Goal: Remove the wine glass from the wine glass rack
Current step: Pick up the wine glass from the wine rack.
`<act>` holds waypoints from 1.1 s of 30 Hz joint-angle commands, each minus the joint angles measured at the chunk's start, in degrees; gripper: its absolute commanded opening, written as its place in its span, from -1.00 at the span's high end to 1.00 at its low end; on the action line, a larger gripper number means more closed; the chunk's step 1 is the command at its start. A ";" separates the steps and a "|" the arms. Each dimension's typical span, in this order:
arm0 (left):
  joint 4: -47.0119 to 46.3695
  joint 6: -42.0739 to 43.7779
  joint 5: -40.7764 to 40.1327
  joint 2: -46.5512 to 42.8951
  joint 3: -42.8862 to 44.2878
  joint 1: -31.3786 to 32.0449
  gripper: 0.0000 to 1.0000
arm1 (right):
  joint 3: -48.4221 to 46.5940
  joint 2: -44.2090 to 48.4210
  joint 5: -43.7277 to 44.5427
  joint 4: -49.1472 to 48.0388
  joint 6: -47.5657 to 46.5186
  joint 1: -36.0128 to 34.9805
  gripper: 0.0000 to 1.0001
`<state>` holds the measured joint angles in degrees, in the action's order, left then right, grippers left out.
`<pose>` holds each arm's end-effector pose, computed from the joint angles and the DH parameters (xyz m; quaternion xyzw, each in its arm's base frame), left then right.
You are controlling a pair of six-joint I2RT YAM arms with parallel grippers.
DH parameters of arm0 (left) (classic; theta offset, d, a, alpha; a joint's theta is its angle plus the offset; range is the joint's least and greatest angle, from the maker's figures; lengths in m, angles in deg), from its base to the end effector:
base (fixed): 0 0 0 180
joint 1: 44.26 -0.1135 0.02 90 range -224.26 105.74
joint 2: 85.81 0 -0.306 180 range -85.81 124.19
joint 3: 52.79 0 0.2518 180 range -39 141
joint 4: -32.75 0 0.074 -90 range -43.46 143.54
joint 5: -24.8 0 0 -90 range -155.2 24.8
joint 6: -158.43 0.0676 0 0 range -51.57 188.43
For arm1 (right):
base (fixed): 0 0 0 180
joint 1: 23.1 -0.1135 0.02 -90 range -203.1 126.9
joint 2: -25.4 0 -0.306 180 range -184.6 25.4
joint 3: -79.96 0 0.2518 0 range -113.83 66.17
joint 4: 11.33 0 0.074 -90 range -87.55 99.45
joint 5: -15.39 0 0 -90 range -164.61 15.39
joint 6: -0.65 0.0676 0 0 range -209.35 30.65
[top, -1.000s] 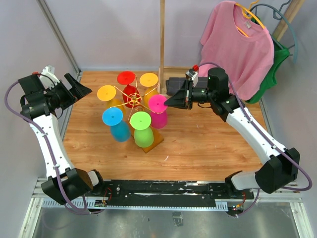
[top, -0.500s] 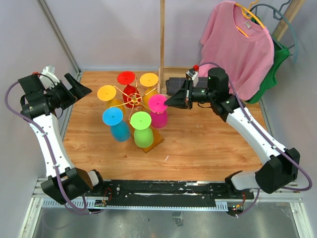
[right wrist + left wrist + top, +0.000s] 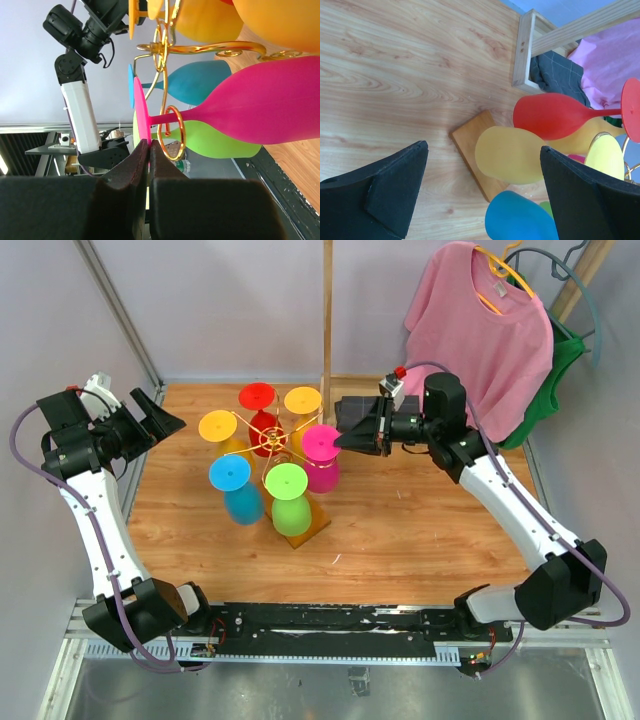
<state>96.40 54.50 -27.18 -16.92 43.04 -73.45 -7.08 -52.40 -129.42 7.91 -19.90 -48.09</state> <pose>0.2266 0.0789 0.4370 -0.1747 0.8396 -0.2323 0.4589 0.2623 0.1832 0.4334 -0.0166 0.7415 0.6583 0.1288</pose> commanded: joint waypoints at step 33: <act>0.54 0.93 0.54 -0.32 -0.39 -0.52 -0.98 | 0.81 5.35 -0.04 3.31 -0.54 1.75 0.99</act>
<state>96.43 54.69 -27.18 -16.92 43.04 -73.45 -7.08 -48.92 -129.42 10.64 -19.35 -47.09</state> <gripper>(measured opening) 0.992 0.019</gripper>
